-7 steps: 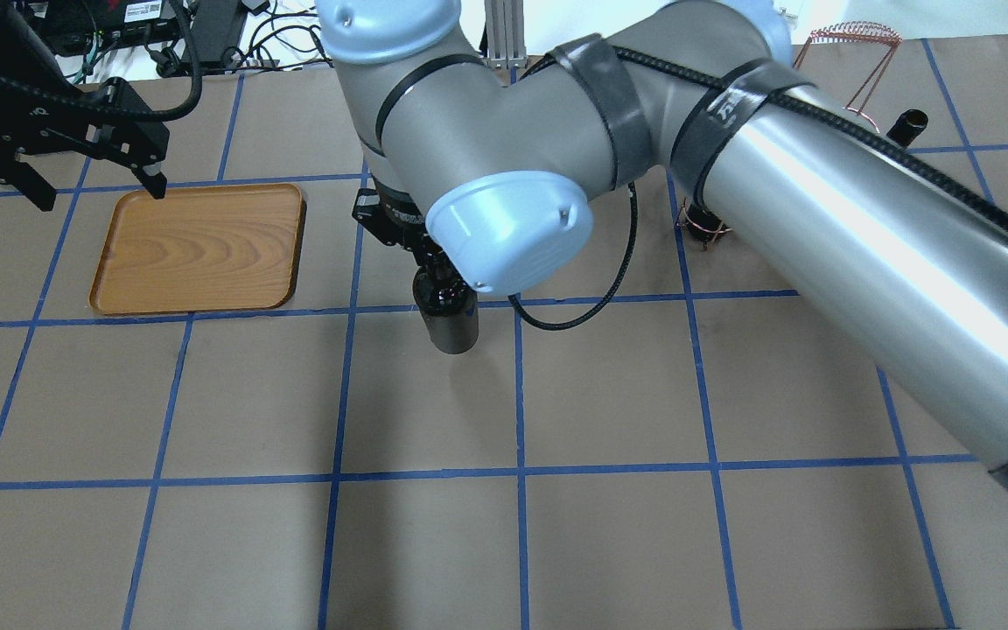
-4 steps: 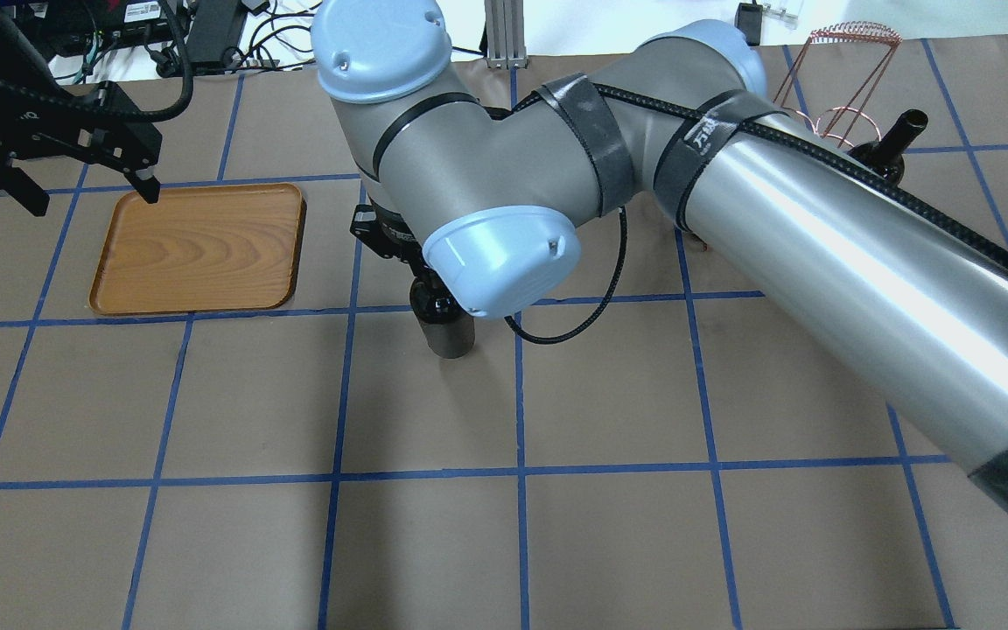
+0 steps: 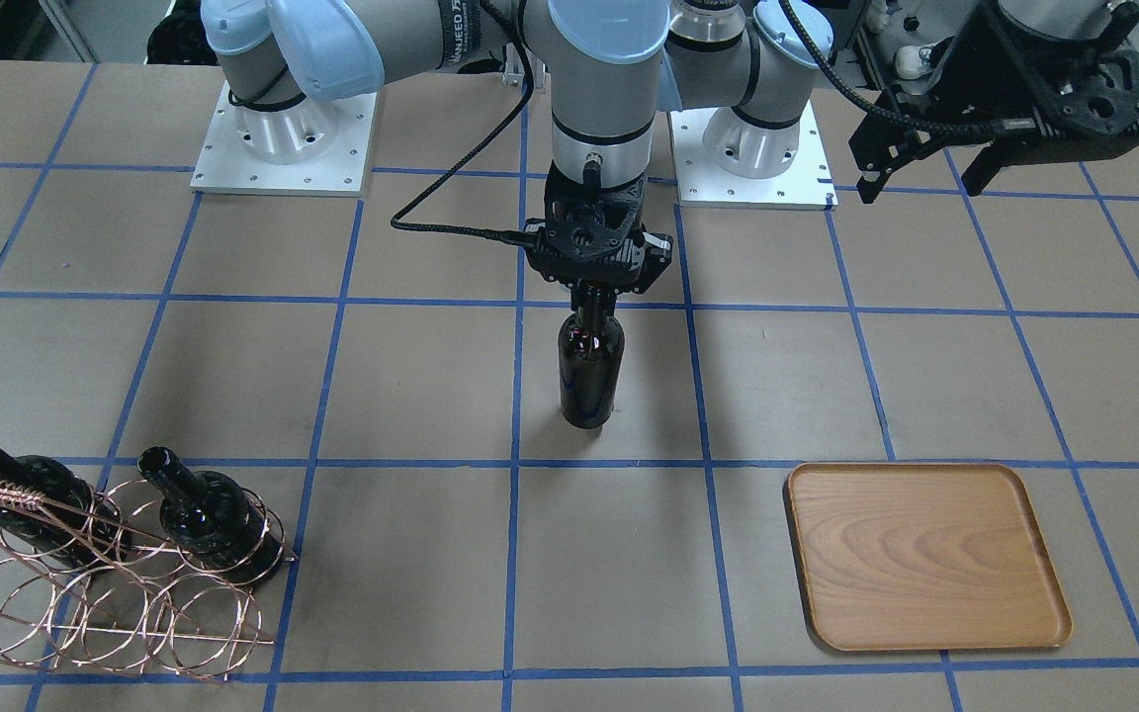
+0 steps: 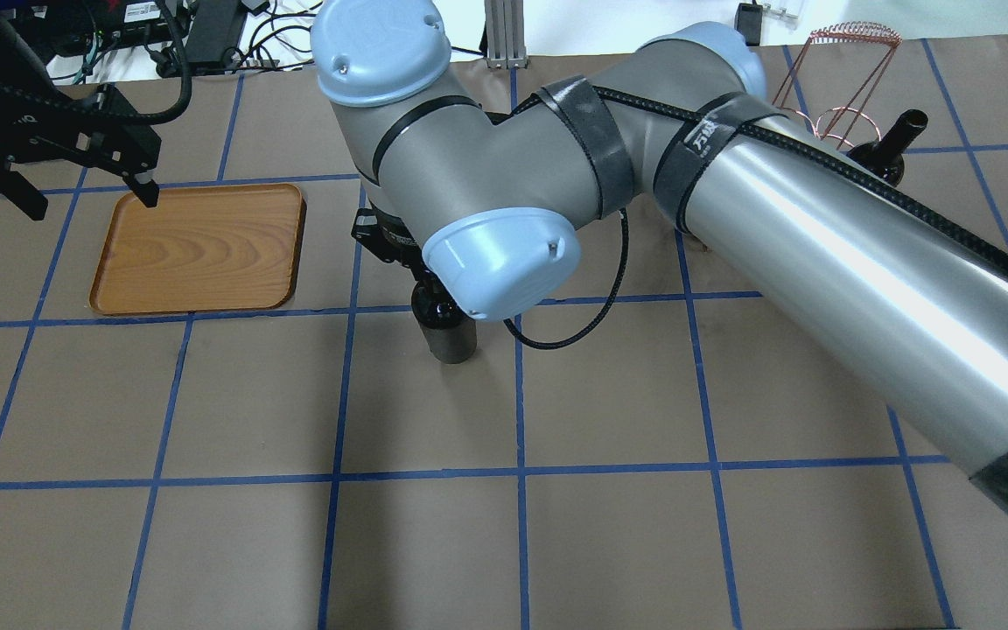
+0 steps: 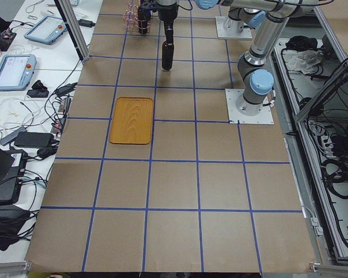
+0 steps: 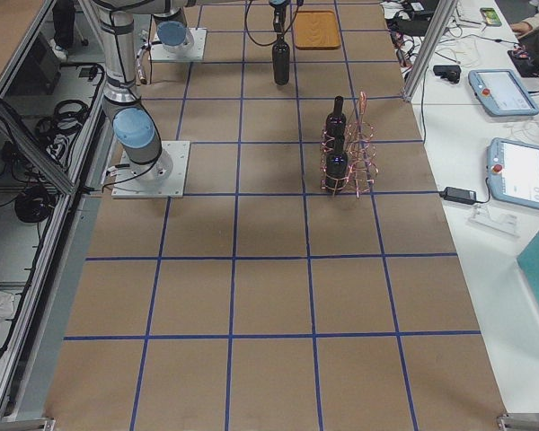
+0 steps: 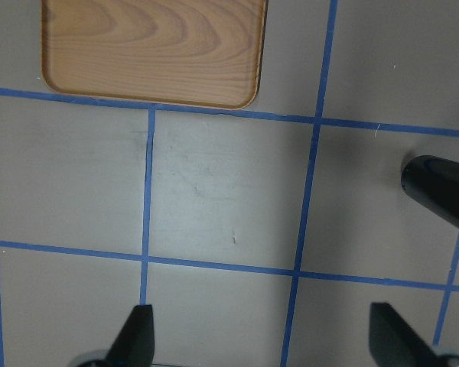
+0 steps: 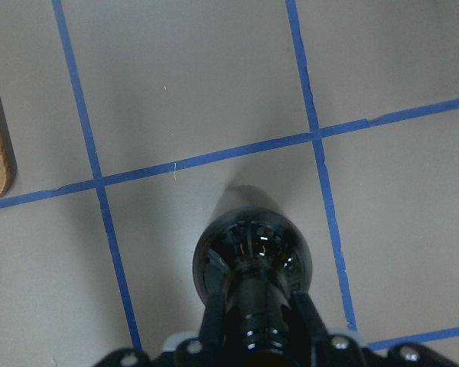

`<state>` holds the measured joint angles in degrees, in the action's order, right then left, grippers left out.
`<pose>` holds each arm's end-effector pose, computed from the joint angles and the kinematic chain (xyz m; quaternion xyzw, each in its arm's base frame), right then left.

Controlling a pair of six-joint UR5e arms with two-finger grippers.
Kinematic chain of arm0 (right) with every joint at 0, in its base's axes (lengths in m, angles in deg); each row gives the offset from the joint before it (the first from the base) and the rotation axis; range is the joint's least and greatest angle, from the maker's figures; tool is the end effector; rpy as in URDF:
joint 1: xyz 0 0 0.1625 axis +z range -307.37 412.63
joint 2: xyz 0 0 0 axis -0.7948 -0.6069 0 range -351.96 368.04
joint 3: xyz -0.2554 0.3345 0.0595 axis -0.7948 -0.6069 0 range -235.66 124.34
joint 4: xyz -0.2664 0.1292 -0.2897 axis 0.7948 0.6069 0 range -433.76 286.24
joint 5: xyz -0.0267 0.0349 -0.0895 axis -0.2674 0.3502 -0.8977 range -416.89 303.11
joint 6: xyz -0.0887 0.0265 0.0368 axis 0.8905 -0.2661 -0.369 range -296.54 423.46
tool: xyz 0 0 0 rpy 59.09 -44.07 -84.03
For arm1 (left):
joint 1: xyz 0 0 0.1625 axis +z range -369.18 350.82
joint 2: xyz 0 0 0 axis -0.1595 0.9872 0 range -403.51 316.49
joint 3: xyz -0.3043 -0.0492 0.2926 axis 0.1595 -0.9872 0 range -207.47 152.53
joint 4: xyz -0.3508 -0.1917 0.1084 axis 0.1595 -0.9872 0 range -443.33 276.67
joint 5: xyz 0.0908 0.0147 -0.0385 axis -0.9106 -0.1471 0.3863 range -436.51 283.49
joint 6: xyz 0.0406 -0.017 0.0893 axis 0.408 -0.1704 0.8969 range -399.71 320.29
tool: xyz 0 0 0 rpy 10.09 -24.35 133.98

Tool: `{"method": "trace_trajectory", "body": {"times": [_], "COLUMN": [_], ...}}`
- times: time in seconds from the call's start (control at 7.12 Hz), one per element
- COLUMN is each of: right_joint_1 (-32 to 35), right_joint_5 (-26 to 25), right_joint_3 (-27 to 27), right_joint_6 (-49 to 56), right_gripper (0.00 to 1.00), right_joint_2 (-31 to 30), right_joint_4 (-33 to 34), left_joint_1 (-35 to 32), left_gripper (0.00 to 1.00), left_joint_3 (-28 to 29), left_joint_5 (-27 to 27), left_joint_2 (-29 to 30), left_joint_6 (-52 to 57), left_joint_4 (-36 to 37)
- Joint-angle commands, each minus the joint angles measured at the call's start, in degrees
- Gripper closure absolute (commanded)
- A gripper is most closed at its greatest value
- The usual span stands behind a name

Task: Take wine from basket and place on tray
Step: 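Carry the bottle toward the tray and lower it onto the table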

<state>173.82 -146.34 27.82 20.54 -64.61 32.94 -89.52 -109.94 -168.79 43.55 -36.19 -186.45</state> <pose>0.4366 -0.4619 0.4057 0.1018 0.9935 -0.0380 0.0347 -0.0505 -0.4740 0.5542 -0.0530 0.9981 0.0254 0.0171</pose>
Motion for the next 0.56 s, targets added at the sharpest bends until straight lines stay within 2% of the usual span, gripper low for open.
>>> {"method": "trace_trajectory", "body": {"times": [0.0,0.28,0.42], "right_joint_1": [0.02,0.02,0.02], "right_joint_5": [-0.02,-0.02,-0.02], "right_joint_3": [0.01,0.54,1.24], "right_joint_6": [-0.06,-0.15,-0.15], "right_gripper": [0.65,0.28,0.05], "right_joint_2": [0.14,0.23,0.23], "right_joint_4": [0.09,-0.18,-0.09], "left_joint_1": [0.01,-0.34,-0.43], "left_gripper": [0.00,0.00,0.00], "left_joint_3": [-0.06,-0.06,-0.06], "left_joint_5": [0.00,-0.09,0.09], "left_joint_2": [-0.05,-0.05,0.13], "left_joint_6": [0.00,-0.09,-0.18], "left_joint_4": [-0.14,-0.06,0.12]}}
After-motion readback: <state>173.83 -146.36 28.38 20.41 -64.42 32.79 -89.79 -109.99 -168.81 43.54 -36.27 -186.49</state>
